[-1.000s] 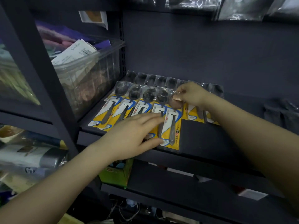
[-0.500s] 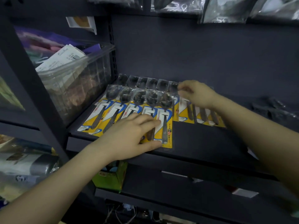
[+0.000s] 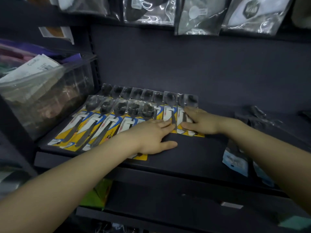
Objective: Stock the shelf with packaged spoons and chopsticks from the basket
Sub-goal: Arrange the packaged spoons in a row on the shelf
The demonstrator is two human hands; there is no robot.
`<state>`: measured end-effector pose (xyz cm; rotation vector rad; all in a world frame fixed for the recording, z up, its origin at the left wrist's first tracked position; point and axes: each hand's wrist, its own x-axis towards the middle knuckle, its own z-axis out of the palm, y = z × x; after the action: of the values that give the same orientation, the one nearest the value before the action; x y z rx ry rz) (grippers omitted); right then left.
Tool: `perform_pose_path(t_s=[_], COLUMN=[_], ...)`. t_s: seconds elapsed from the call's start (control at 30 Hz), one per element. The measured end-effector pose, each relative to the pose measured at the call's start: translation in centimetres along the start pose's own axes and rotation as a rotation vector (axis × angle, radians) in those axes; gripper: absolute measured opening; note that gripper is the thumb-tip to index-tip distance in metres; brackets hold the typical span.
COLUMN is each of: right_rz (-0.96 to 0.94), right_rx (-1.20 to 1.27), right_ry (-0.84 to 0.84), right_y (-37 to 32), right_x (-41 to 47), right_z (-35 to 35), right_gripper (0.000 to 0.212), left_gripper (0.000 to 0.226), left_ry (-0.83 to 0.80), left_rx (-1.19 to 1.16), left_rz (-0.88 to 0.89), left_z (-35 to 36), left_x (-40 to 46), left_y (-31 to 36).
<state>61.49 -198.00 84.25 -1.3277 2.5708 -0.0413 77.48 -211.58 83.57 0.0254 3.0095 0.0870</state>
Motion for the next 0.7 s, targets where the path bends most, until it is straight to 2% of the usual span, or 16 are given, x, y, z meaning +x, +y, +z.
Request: perform_pose_path(t_s=[0.2,0.43,0.5,0.63,0.7], right_rz=[0.025,0.066,0.053,0.11,0.254], right_rx=[0.005,0.019,0.07,0.218,0.158], right_ry=[-0.018,-0.036,0.037,0.396,0.404], right_y=[1.1,1.3,1.2,2.2,4.2], right_x=[-0.2,0.0,-0.7,-4.7,-7.3], right_z=[-0.2,0.0,-0.3,-2.2,-2.4], right_gripper=[0.071,0.068,0.065,0.054,0.046], left_gripper=[0.056,0.058,0.062,0.075,0.072], left_ry=[0.014,-0.012,0.015,0.125,0.227], left_rx=[0.041,0.067,0.082,-0.007,-0.068], left_rz=[0.008,0.003,0.003,0.069,0.143], left_z=[-0.3,-0.8,-0.8,-1.4,-2.0], left_x=[0.1,0.1,0.1,-0.5,-0.8], left_y=[0.8,1.0,1.0,2.0,3.3])
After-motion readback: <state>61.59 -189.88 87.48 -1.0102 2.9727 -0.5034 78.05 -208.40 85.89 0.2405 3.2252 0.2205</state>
